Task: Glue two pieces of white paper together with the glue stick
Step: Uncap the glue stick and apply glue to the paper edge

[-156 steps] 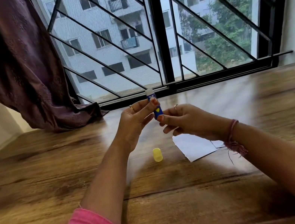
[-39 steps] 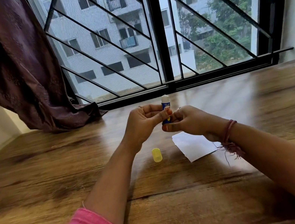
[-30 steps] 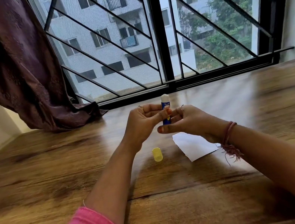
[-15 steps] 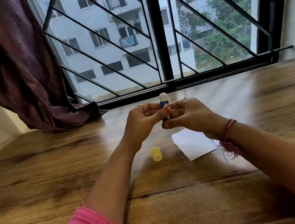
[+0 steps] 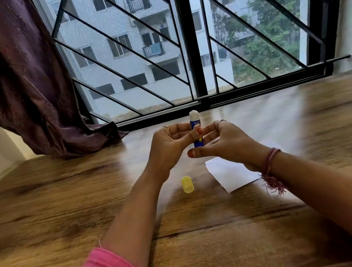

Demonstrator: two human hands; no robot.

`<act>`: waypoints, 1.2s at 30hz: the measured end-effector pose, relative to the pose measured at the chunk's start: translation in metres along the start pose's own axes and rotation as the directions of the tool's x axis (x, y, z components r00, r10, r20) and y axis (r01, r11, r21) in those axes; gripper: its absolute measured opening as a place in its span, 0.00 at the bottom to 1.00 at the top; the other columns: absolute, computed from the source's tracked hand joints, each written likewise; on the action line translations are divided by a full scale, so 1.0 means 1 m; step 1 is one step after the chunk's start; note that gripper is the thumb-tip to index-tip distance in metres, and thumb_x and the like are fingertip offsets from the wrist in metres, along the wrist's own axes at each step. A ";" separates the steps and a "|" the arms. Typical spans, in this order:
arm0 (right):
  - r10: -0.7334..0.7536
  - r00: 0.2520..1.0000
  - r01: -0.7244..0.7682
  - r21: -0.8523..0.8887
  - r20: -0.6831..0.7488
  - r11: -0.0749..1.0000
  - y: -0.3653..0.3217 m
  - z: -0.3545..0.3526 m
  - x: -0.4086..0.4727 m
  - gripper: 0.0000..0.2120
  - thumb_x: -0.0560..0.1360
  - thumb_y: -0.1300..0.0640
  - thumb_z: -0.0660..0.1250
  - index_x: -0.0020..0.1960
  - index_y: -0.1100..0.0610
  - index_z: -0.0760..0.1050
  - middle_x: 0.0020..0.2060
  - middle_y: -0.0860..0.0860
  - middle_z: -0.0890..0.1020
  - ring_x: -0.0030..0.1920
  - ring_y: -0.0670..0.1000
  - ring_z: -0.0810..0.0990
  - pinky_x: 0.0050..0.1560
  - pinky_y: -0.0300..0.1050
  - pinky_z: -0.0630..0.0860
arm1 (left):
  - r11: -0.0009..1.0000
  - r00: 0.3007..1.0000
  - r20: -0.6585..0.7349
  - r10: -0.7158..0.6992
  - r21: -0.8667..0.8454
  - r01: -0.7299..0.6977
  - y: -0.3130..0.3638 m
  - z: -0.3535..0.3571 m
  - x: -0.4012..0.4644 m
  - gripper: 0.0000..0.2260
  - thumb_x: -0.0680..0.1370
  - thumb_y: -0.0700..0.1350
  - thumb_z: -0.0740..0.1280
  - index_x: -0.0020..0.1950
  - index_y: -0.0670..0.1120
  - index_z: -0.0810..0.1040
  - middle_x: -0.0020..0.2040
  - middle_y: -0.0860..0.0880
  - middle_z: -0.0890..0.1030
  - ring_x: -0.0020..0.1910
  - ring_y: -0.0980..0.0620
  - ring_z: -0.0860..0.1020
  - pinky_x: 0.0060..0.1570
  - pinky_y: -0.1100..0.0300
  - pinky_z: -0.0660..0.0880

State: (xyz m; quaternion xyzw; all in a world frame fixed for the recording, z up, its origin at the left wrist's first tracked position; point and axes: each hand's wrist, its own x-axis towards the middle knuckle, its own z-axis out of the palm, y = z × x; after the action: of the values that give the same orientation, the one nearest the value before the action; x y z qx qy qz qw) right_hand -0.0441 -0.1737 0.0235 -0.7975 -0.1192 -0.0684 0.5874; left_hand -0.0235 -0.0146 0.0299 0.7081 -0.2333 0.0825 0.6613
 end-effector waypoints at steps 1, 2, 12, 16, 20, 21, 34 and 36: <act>-0.015 0.999 0.015 0.000 -0.032 1.000 0.001 0.001 0.000 0.29 0.58 0.51 0.81 0.53 0.56 0.72 0.40 0.51 0.83 0.41 0.47 0.82 0.38 0.36 0.78 | 1.000 1.000 0.002 -0.002 -0.005 0.002 0.000 0.001 0.000 0.08 0.70 0.43 0.74 0.48 0.45 0.83 0.43 0.49 0.86 0.44 0.52 0.85 0.42 0.66 0.78; -0.026 0.998 0.026 0.005 -0.058 1.000 0.002 0.002 0.001 0.28 0.59 0.52 0.81 0.53 0.57 0.72 0.40 0.53 0.83 0.42 0.49 0.83 0.42 0.41 0.80 | 1.000 1.000 0.003 -0.003 -0.013 0.003 0.001 0.002 0.000 0.09 0.69 0.44 0.74 0.48 0.44 0.83 0.43 0.49 0.86 0.44 0.52 0.85 0.42 0.65 0.78; 0.004 0.996 -0.020 0.176 0.091 0.984 -0.002 -0.009 0.005 0.30 0.64 0.67 0.77 0.62 0.61 0.70 0.42 0.57 0.85 0.46 0.52 0.85 0.54 0.49 0.79 | 1.000 1.000 -0.004 0.000 0.014 0.000 -0.001 0.001 0.001 0.08 0.71 0.42 0.73 0.49 0.43 0.82 0.46 0.45 0.85 0.46 0.50 0.84 0.48 0.62 0.79; -0.045 0.976 0.002 0.196 0.211 0.981 -0.002 -0.013 0.003 0.22 0.70 0.69 0.71 0.60 0.57 0.70 0.45 0.56 0.84 0.45 0.49 0.83 0.49 0.43 0.79 | 1.000 1.000 -0.006 -0.006 0.010 0.007 -0.002 0.000 0.001 0.10 0.72 0.41 0.73 0.52 0.40 0.82 0.46 0.45 0.86 0.46 0.50 0.84 0.45 0.64 0.79; -0.053 0.983 0.020 0.188 0.174 0.982 0.000 -0.010 0.004 0.23 0.69 0.67 0.73 0.61 0.56 0.70 0.44 0.54 0.84 0.43 0.46 0.84 0.42 0.38 0.79 | 1.000 1.000 -0.011 -0.006 0.011 0.006 -0.003 -0.002 0.002 0.10 0.72 0.42 0.73 0.52 0.41 0.82 0.46 0.45 0.86 0.47 0.50 0.84 0.46 0.64 0.79; -0.052 0.986 0.022 0.186 0.158 0.982 0.001 -0.009 0.004 0.25 0.68 0.65 0.74 0.61 0.56 0.70 0.44 0.53 0.84 0.42 0.45 0.84 0.39 0.37 0.78 | 1.000 1.000 -0.012 -0.005 0.017 0.005 -0.003 -0.003 0.002 0.11 0.72 0.43 0.73 0.53 0.41 0.82 0.47 0.45 0.85 0.47 0.50 0.84 0.47 0.63 0.79; -0.016 0.997 0.003 0.160 0.080 0.987 0.002 -0.002 0.004 0.26 0.66 0.65 0.76 0.61 0.61 0.70 0.39 0.52 0.83 0.41 0.48 0.84 0.42 0.40 0.80 | 1.000 1.000 0.001 -0.015 -0.003 0.015 -0.001 0.001 0.001 0.06 0.71 0.44 0.73 0.48 0.48 0.82 0.42 0.52 0.86 0.45 0.55 0.84 0.42 0.69 0.77; -0.025 0.991 -0.001 0.191 0.130 0.982 0.000 -0.004 0.003 0.24 0.69 0.68 0.73 0.62 0.61 0.69 0.43 0.56 0.83 0.45 0.51 0.83 0.46 0.42 0.81 | 1.000 1.000 0.001 -0.013 -0.002 0.013 -0.001 0.000 0.001 0.08 0.71 0.45 0.73 0.49 0.47 0.83 0.44 0.50 0.86 0.45 0.54 0.84 0.43 0.68 0.77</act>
State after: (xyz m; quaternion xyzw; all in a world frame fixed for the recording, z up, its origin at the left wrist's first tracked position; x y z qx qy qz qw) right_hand -0.0413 -0.1768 0.0254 -0.7397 -0.1685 -0.0073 0.6515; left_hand -0.0223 -0.0153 0.0294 0.7091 -0.2293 0.0778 0.6622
